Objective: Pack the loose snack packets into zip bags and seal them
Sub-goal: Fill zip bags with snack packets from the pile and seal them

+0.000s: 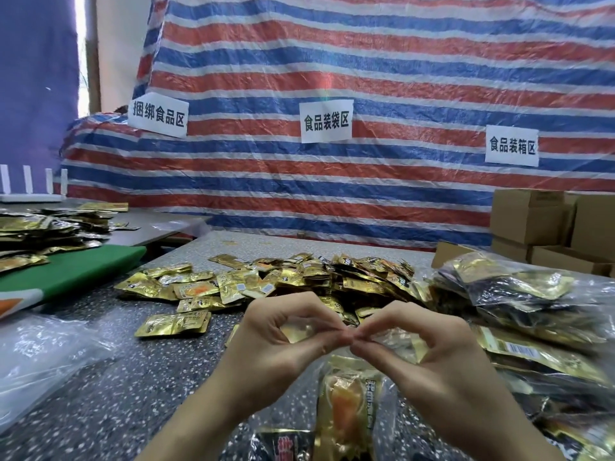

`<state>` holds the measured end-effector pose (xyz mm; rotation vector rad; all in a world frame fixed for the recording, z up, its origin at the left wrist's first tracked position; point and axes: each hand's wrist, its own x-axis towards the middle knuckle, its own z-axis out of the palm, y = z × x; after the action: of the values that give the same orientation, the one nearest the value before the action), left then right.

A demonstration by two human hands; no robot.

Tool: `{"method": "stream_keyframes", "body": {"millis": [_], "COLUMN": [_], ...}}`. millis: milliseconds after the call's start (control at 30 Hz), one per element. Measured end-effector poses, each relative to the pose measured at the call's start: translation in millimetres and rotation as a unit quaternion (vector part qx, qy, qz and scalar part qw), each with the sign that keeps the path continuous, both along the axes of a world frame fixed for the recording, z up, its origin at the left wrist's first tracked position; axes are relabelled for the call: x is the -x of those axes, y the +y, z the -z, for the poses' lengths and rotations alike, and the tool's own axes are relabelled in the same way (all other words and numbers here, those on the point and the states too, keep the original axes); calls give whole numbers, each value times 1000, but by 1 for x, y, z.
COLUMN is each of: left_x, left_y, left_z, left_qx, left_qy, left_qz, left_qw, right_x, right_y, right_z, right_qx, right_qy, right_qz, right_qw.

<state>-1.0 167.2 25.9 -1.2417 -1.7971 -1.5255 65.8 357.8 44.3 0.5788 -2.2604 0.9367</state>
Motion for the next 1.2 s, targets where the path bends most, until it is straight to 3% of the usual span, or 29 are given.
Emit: {"method": "stream_keyframes", "body": {"millis": [300,533,800,1033,1200], "left_x": [2,6,10,19,23], "left_y": [0,-2,1,-3,-8], "left_z": [3,4,12,15,16], "left_qx": [8,-80,-45,-136,-143], "left_qy": [-42,-90,-123,-141,-159], "left_qz": [33,42,25,-3,14], "left_qw": [999,992,991,981,977], "right_x": [0,-1,5,8,11], "right_y": [9,23,33,44,44], "right_z": [4,5,8,9,12], "right_qx": [27,50,98,183,215], "right_qy": [38,1,-1,-77,-95], "right_qz": [16,23,18,-8,-9], "right_qw": [999,999,995,980,972]}}
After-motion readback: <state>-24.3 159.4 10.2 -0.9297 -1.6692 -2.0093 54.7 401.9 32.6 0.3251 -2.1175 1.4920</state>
